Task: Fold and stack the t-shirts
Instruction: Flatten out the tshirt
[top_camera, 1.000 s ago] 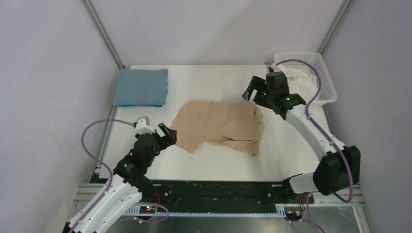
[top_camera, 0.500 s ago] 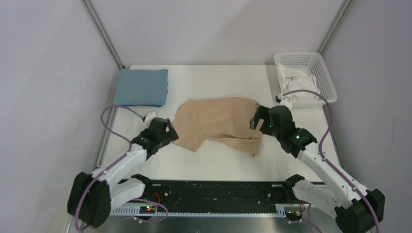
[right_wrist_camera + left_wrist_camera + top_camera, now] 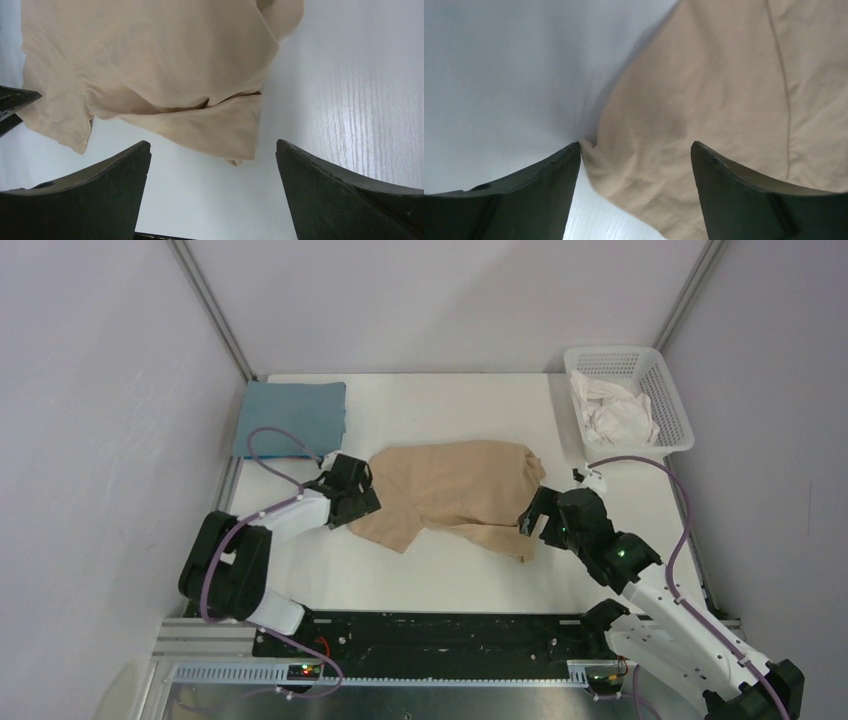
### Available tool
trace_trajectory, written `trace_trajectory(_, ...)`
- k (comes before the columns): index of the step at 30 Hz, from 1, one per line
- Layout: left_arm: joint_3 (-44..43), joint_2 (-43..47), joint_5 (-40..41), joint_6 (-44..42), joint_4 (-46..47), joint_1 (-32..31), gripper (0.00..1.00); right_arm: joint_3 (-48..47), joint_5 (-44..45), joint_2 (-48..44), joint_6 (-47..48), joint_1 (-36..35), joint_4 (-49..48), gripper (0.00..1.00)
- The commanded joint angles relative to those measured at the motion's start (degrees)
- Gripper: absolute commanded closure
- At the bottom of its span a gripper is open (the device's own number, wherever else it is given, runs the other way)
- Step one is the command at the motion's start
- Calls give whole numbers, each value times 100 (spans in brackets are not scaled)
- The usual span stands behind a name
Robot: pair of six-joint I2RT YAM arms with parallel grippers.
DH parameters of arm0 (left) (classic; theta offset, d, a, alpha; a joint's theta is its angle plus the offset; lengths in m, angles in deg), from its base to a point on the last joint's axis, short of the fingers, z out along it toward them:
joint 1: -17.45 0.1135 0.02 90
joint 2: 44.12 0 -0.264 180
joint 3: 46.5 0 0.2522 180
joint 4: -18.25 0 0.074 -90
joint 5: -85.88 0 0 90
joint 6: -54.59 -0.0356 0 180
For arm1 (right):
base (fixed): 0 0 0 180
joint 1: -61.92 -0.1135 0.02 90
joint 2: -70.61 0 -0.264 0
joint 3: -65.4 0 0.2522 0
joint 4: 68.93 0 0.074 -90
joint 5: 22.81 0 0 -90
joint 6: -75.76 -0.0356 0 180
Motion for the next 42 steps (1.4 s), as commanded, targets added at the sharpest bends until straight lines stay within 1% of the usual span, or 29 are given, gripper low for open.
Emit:
trace_trajectory(1, -230, -547, -435, -38, -2, -345, 23, 85, 204, -117, -130, -42, 43, 1)
trace_trajectory(2, -305, -676, -433, -39, -5, -402, 28, 92, 242, -126, -129, -43, 73, 1)
trace_trajectory(3, -336, -729, -416, -40, -6, -496, 39, 93, 266, -144, -123, -51, 103, 0)
trace_trajectory(4, -408, -830, -415, -44, -6, -536, 48, 101, 320, -152, -125, -52, 161, 0)
trace_trajectory(5, -432, -871, -385, -39, -2, -604, 74, 98, 345, -181, -149, -53, 195, 1)
trace_trajectory(6, -450, -911, -368, -22, 1, -620, 87, 102, 381, -202, -165, -57, 285, 1)
trace_trajectory(7, -448, -908, -332, 21, -2, -639, 97, 107, 397, -250, -214, -76, 336, 1)
trace_trajectory(9, -350, -774, -144, 104, -5, -655, 100, 133, 453, -359, -338, -131, 527, 1)
trace_trajectory(11, -162, -452, 91, 213, -5, -674, 100, 219, 456, -473, -448, -282, 733, 2)
trace_trajectory(13, 94, 61, 320, 318, -11, -690, 100, 385, 489, -564, -577, -507, 868, 3)
trace_trajectory(15, 398, 704, 545, 446, -33, -705, 100, 595, 506, -589, -693, -775, 795, 3)
trace_trajectory(16, 595, 1209, 694, 480, -51, -706, 100, 745, 513, -569, -763, -956, 728, 3)
trace_trajectory(17, 667, 1723, 760, 558, -112, -706, 100, 879, 513, -559, -784, -1050, 550, 3)
trace_trajectory(18, 812, 2009, 878, 606, -147, -702, 100, 939, 512, -531, -810, -1256, 443, 3)
trace_trajectory(19, 864, 2566, 931, 630, -255, -709, 100, 1048, 517, -517, -820, -1345, 230, 4)
trace_trajectory(20, 925, 2830, 1052, 681, -324, -709, 100, 1099, 527, -463, -837, -1530, 133, 4)
trace_trajectory(21, 933, 3339, 1128, 707, -479, -712, 100, 1180, 576, -397, -856, -1609, -29, 4)
trace_trajectory(22, 905, 3568, 1277, 762, -572, -712, 100, 1218, 622, -358, -925, -1765, -89, 4)
trace_trajectory(23, 875, 4015, 1333, 770, -748, -709, 100, 1294, 742, -292, -961, -1841, -201, 4)
trace_trajectory(25, 686, 4511, 1455, 737, -905, -711, 100, 1398, 925, -192, -1182, -2062, -334, 4)
trace_trajectory(28, 437, 4820, 1480, 652, -1056, -707, 100, 1638, 1079, -101, -1511, -2222, -819, 6)
trace_trajectory(29, 326, 4842, 1453, 640, -1067, -702, 100, 1805, 1076, -67, -1594, -2272, -1184, 7)
trace_trajectory(30, 274, 4830, 1438, 626, -1076, -708, 100, 1895, 1021, -48, -1612, -2283, -1387, 10)
trace_trajectory(32, 145, 4704, 1377, 603, -1078, -707, 100, 2219, 856, 24, -1614, -2307, -2289, 17)
trace_trajectory(33, 88, 4660, 1353, 602, -1074, -707, 100, 2286, 784, 98, -1552, -2317, -2497, 24)
trace_trajectory(34, 67, 4589, 1353, 589, -1073, -707, 100, 2363, 710, 149, -1534, -2319, -2812, 26)
trace_trajectory(37, 15, 4499, 1364, 591, -1070, -706, 100, 2392, 751, 461, -1435, -2321, -3134, 35)
trace_trajectory(40, 3, 4453, 1414, 574, -1066, -712, 100, 2352, 726, 886, -1358, -2308, -3572, 41)
trace_trajectory(42, -5, 4449, 1492, 563, -1070, -712, 100, 2305, 680, 1166, -1338, -2312, -3753, 47)
